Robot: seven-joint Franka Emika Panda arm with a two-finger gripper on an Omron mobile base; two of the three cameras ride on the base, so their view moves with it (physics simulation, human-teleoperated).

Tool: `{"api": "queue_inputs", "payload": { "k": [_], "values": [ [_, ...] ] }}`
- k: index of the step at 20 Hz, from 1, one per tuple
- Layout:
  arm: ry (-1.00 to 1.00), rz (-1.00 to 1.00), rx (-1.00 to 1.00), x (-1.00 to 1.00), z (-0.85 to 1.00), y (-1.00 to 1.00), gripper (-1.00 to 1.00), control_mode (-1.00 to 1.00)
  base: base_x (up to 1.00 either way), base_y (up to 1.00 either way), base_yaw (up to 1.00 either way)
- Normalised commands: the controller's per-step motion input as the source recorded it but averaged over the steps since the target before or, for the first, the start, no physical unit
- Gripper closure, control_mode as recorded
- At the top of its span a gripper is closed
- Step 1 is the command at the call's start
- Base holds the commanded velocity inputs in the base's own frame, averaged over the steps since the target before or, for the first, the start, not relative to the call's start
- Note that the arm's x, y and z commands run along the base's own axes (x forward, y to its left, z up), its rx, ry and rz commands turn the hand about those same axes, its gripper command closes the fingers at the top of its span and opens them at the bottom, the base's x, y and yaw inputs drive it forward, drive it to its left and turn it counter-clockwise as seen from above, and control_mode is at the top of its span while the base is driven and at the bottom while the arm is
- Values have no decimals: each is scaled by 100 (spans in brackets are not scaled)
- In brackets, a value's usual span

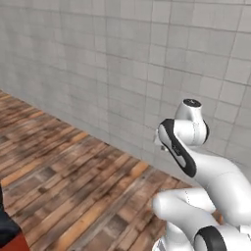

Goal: Retrieve the bottle and the shaker from the cabinet and place them next to the mixing bowl on the counter. Then add garlic from the fridge to the mixing bowl.

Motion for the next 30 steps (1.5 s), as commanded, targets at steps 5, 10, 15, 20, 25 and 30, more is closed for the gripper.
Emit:
{"api": "queue_inputs", "payload": {
  "k": [5, 10, 15, 20, 25, 30],
  "values": [
    [0, 0, 0, 0, 0, 0, 100, 100, 100, -58, 39],
    [0, 0, 0, 0, 0, 0, 100, 100, 100, -12, 47],
    [0, 0, 0, 0, 0, 0, 100, 100, 100, 0, 56],
    [0, 0, 0, 0, 0, 0, 100, 100, 100, -2, 41],
    [0, 0, 0, 0, 0, 0, 100, 100, 100, 0, 36],
    [0, 0, 0, 0, 0, 0, 100, 100, 100, -2, 27]
  ]
}}
